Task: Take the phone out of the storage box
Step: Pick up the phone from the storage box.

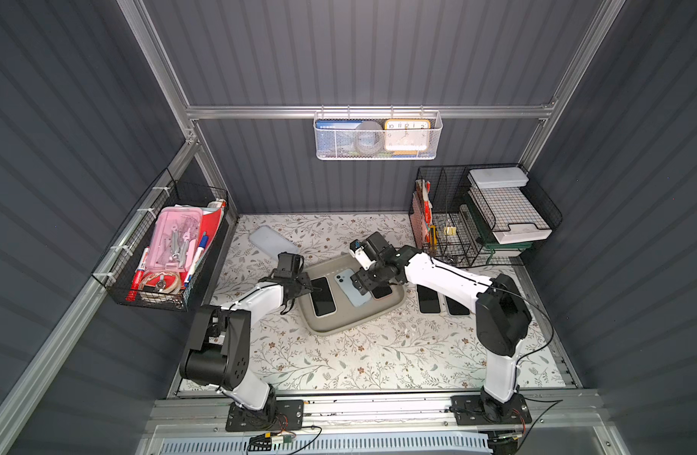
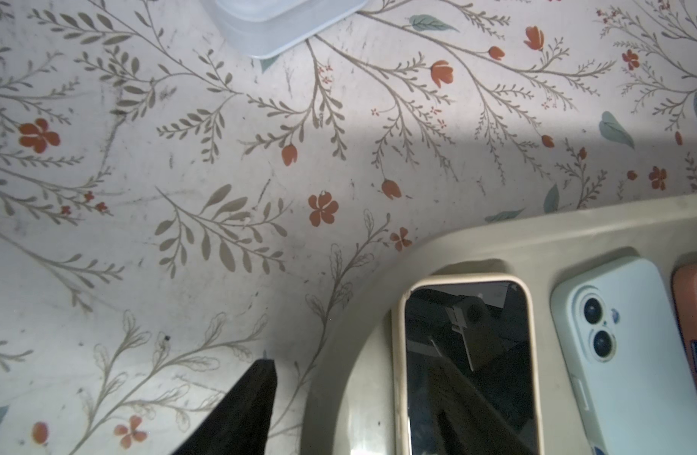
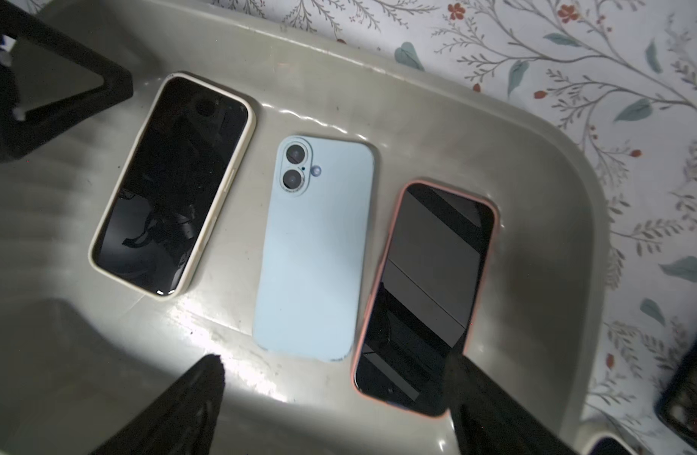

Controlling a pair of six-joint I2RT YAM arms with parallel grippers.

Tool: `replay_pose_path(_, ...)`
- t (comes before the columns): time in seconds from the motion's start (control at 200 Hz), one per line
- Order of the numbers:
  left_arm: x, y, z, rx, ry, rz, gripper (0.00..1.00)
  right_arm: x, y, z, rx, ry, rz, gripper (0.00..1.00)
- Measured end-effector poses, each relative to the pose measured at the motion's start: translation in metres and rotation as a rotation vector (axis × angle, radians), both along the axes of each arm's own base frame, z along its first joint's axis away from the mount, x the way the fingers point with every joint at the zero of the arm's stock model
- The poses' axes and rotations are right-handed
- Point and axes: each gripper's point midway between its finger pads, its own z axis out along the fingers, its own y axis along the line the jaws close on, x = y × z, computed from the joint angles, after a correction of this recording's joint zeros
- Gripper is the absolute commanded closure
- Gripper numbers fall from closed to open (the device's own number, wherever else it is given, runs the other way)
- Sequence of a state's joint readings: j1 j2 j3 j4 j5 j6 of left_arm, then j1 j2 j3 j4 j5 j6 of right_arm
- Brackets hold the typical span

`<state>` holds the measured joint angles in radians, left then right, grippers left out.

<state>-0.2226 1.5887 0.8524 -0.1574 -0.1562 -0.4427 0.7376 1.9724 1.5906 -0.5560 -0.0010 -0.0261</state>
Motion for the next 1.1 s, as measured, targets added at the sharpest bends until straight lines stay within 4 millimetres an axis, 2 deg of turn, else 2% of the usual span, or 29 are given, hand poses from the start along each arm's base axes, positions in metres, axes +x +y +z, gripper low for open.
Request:
replay_pose_path(0.115,0.000,0.000,0.000,0.001,0.000,0.000,0.33,0.002,0.010,-0.018,-0.007,0.033,0.010,0.08)
replay_pose_path(0.355,0.000,0.000,0.000,0.000,0.000,0.000,0.33,-0.008,0.026,-0.054,-0.043,0.075,0.036,0.09)
replay_pose_path(0.48,0.000,0.000,0.000,0.001,0.000,0.000,0.33,-0.008,0.035,-0.067,-0.053,0.082,0.031,0.12)
replay_pose_path(0.58,0.000,0.000,0.000,0.000,0.000,0.000,0.33,-0.003,0.035,-0.076,-0.062,0.081,0.002,0.14)
replay_pose_path(0.796,0.000,0.000,0.000,0.000,0.000,0.000,0.33,0.013,0.038,-0.075,-0.056,0.039,-0.050,0.14)
replay_pose_path(0.971,0.000,0.000,0.000,0.000,0.000,0.000,0.33,0.018,0.034,-0.078,-0.078,0.016,-0.076,0.05)
replay_pose_path(1.096,0.000,0.000,0.000,0.000,0.000,0.000,0.33,0.020,0.033,-0.078,-0.087,0.006,-0.082,0.04)
